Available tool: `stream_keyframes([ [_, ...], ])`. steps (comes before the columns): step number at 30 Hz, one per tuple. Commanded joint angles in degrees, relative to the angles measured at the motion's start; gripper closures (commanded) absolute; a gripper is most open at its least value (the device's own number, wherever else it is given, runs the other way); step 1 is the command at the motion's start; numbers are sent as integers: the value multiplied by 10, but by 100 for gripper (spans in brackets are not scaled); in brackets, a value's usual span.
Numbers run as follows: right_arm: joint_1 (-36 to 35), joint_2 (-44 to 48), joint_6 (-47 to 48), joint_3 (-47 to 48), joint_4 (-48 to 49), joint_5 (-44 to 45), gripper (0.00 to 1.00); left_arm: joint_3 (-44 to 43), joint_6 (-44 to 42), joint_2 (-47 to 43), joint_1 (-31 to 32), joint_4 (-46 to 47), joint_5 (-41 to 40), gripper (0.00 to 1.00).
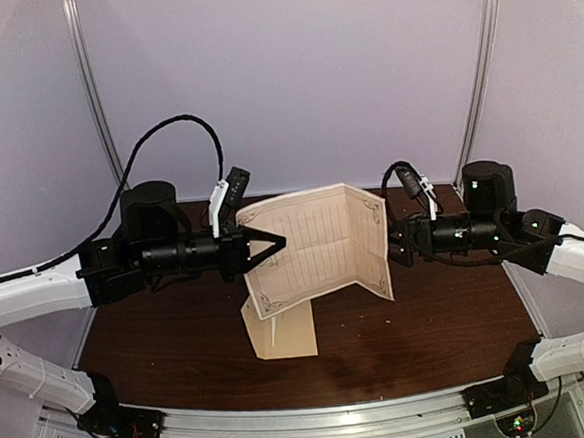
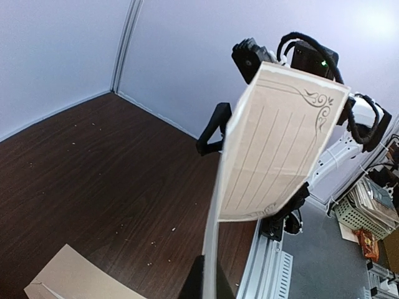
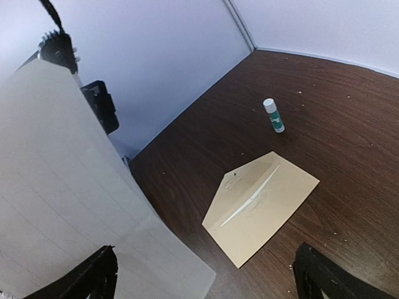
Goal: Place the letter into the envelope and seal it
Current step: Fold the letter.
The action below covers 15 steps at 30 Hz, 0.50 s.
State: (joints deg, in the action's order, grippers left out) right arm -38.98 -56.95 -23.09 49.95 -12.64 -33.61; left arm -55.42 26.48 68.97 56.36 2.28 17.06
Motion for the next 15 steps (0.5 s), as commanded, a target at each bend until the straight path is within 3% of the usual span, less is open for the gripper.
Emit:
stream_keyframes([
  [1, -33, -6, 18, 3, 50, -47, 1, -24, -19, -2, 1, 10, 52, 100],
  [8, -66, -39, 16, 14, 87, -66, 6, -32, -23, 5, 1, 10, 81, 100],
  [15, -75, -50, 1, 6, 133, -75, 26, -30, -28, 7, 1, 11, 103, 100],
])
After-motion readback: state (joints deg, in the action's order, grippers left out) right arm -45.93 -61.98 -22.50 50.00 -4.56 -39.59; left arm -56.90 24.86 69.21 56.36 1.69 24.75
